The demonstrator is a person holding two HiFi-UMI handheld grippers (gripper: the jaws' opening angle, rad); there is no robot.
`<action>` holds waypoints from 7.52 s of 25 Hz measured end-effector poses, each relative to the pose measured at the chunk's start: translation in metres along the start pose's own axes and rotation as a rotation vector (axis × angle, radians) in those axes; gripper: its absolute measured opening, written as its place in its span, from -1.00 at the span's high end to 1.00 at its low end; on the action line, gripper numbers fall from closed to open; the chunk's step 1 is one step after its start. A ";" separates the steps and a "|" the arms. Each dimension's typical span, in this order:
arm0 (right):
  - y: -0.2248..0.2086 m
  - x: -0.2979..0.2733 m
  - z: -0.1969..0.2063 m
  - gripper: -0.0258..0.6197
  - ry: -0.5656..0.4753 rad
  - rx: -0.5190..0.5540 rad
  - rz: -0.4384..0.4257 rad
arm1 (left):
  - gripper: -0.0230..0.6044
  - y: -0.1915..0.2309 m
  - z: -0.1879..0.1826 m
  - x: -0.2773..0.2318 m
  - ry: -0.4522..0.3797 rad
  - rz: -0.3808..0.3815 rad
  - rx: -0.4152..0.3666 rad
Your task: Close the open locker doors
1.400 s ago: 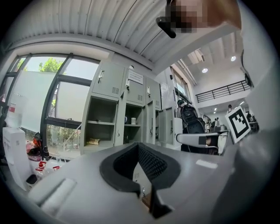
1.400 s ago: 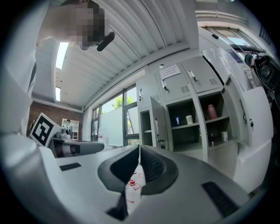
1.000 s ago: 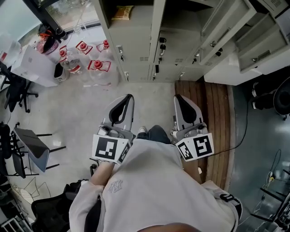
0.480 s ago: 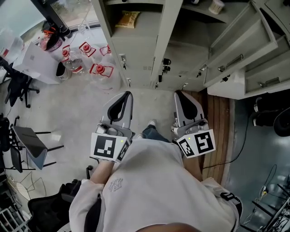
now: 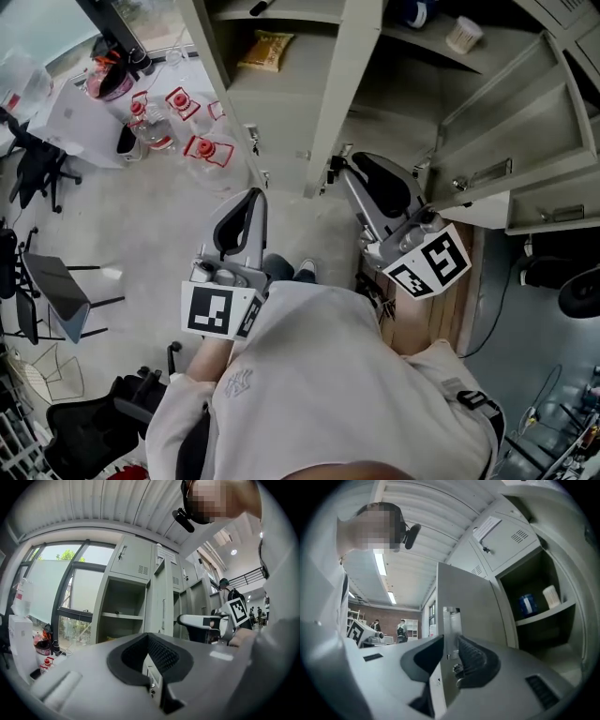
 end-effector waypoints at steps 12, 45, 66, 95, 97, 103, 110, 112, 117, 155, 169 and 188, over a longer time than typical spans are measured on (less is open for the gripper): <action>0.010 -0.047 0.007 0.65 0.032 -0.027 -0.111 | 0.92 0.037 0.000 -0.017 -0.022 0.026 -0.007; -0.002 -0.249 0.032 0.65 0.064 0.090 0.086 | 0.92 0.206 0.008 -0.030 -0.039 0.016 -0.043; -0.061 -0.303 0.038 0.65 0.059 0.147 0.274 | 0.92 0.234 0.018 -0.036 -0.041 -0.001 -0.032; -0.039 -0.281 0.019 0.83 0.000 0.163 0.282 | 0.92 0.231 0.020 -0.054 -0.064 0.072 -0.009; -0.029 -0.269 0.010 0.86 -0.021 0.174 0.280 | 0.92 0.224 0.018 -0.058 -0.066 0.092 -0.005; -0.013 -0.201 -0.006 0.88 -0.061 0.184 0.349 | 0.92 0.180 0.015 -0.075 -0.074 0.200 0.005; -0.018 -0.112 -0.026 0.88 -0.113 0.171 0.419 | 0.92 0.114 0.002 -0.099 -0.089 0.272 -0.005; -0.023 -0.089 -0.031 0.88 -0.107 0.171 0.425 | 0.92 0.088 -0.005 -0.105 -0.097 0.281 -0.001; -0.034 -0.026 -0.047 0.88 -0.076 0.169 0.399 | 0.92 0.013 -0.022 -0.119 -0.112 0.299 0.023; -0.106 0.189 -0.069 0.66 -0.090 0.094 0.250 | 0.92 -0.153 -0.054 -0.108 -0.129 0.242 -0.028; -0.103 0.153 -0.062 0.65 -0.075 0.068 0.188 | 0.92 -0.142 -0.048 -0.102 -0.119 0.228 -0.018; -0.105 0.037 -0.052 0.65 -0.036 0.051 0.117 | 0.92 -0.059 -0.047 -0.114 -0.104 0.174 -0.040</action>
Point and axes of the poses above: the fingertips, and each gripper's own axes: x backward along the fingers, y to its left, z out of its underside, the point moved 5 cm from there along x, backward along the fingers, and after that the axes turned 12 degrees about -x, right-handed, at the moved point
